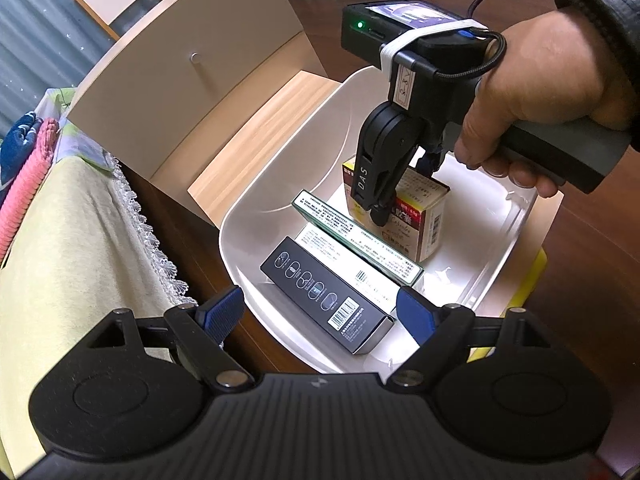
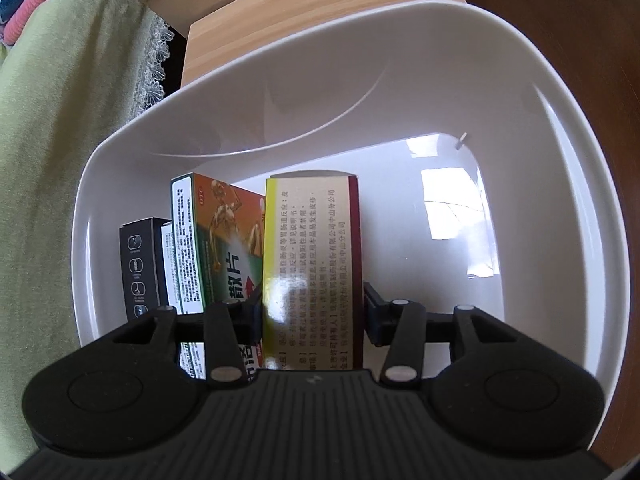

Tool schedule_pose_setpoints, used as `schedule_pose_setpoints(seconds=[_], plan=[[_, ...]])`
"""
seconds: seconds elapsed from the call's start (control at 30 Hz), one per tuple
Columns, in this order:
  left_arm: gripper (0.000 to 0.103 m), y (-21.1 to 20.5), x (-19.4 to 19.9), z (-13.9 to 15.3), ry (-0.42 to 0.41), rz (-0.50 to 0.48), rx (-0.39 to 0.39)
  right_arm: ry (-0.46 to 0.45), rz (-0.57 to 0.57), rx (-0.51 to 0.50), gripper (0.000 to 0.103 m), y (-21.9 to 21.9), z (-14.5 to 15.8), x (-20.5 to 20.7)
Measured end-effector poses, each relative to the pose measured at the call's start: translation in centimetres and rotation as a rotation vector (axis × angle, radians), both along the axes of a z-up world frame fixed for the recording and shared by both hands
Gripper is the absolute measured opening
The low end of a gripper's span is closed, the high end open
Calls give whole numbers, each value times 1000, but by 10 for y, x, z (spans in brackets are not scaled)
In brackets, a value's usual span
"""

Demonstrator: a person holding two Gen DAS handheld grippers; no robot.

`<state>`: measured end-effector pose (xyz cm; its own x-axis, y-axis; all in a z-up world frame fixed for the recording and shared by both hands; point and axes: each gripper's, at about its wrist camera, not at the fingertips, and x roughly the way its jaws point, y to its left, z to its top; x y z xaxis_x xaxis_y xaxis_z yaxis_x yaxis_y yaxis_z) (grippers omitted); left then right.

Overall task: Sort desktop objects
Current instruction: 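Open the right gripper to release the red-and-white box upright in the basin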

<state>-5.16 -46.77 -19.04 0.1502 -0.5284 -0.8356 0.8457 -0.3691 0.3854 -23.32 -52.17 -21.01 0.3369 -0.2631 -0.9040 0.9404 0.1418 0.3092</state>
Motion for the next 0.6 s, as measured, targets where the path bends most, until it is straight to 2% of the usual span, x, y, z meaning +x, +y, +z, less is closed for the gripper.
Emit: schedule_pose_setpoints(seconds=[0.37, 0.6], plan=[[84, -1, -2, 1, 2, -1, -1, -44, 33, -9, 45, 2, 9, -4], [84, 0, 0, 1, 2, 5, -1, -102, 0, -41, 45, 2, 20, -7]])
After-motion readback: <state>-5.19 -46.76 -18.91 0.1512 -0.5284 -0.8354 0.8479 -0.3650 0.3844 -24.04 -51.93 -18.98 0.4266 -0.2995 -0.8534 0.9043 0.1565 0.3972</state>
